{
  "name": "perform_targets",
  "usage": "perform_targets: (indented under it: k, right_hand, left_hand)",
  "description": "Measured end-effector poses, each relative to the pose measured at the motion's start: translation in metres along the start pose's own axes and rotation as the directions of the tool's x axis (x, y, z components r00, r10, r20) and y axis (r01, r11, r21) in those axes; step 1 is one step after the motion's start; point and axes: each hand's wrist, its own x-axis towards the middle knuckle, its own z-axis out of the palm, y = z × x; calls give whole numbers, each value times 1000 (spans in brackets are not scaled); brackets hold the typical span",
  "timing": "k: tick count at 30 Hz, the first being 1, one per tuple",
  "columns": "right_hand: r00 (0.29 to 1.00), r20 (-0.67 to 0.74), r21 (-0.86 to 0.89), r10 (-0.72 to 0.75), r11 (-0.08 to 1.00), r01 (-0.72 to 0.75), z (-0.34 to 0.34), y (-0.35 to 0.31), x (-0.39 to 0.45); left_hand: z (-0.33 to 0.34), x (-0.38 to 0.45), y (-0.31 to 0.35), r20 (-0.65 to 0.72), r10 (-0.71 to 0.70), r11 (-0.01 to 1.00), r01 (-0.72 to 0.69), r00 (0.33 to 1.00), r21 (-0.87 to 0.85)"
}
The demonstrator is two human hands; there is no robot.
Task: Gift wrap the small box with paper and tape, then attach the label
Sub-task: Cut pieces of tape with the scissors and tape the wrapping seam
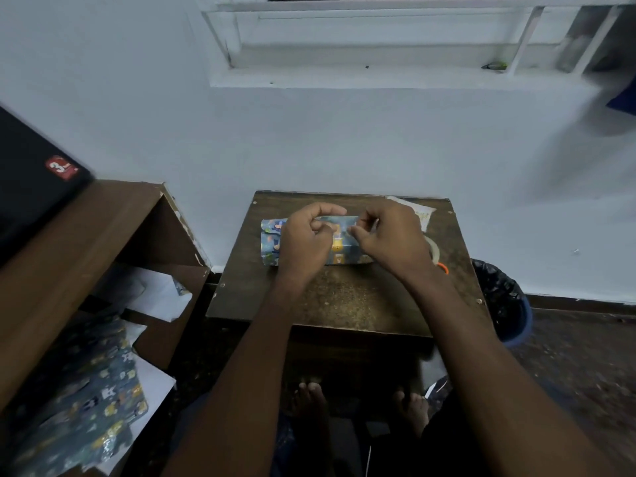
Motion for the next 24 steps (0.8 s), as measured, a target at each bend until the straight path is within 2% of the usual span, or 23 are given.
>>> perform_targets:
  k: [3, 6, 12, 15, 20, 24]
  right_hand:
    - [998, 5, 36, -57, 998, 57, 12, -11, 5]
    - [991, 77, 19, -110, 994, 109, 29, -18, 7]
    - [979, 122, 40, -164, 986, 160, 60, -26, 12]
    - [968, 109, 3, -225, 974, 226, 64, -27, 10]
    - [912, 132, -12, -388, 919, 393, 69, -32, 2]
    - [914, 132, -2, -385, 922, 388, 68, -27, 3]
  left_hand:
    - [-17, 3, -5, -71, 3, 999, 0, 997, 42]
    - [-35, 4, -11, -115, -21, 992, 35, 993, 122]
    - [-55, 8, -32, -96, -2, 980, 22, 995, 200]
    - [-59, 8, -35, -59, -35, 988, 43, 998, 147]
    - [-64, 10, -42, -62, -61, 994, 67, 996, 91]
    - [-67, 11, -49, -86, -95, 992, 101, 992, 72]
